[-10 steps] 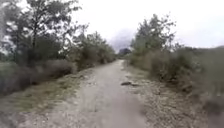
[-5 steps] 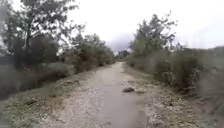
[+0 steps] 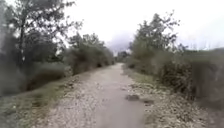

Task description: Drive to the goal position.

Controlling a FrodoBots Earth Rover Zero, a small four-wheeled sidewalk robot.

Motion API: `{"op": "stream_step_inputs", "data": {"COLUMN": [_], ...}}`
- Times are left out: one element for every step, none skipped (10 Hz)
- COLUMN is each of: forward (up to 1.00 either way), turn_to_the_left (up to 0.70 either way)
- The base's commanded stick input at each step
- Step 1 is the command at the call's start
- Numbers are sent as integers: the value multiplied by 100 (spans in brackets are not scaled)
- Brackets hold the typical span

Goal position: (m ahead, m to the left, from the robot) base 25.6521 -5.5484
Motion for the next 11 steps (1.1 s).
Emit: {"op": "stream_step_inputs", "data": {"forward": [68,68,68,68,68,68,68,68,68,68,68], "turn_to_the_left": [0,0,0,0,0,0,0,0,0,0,0]}}
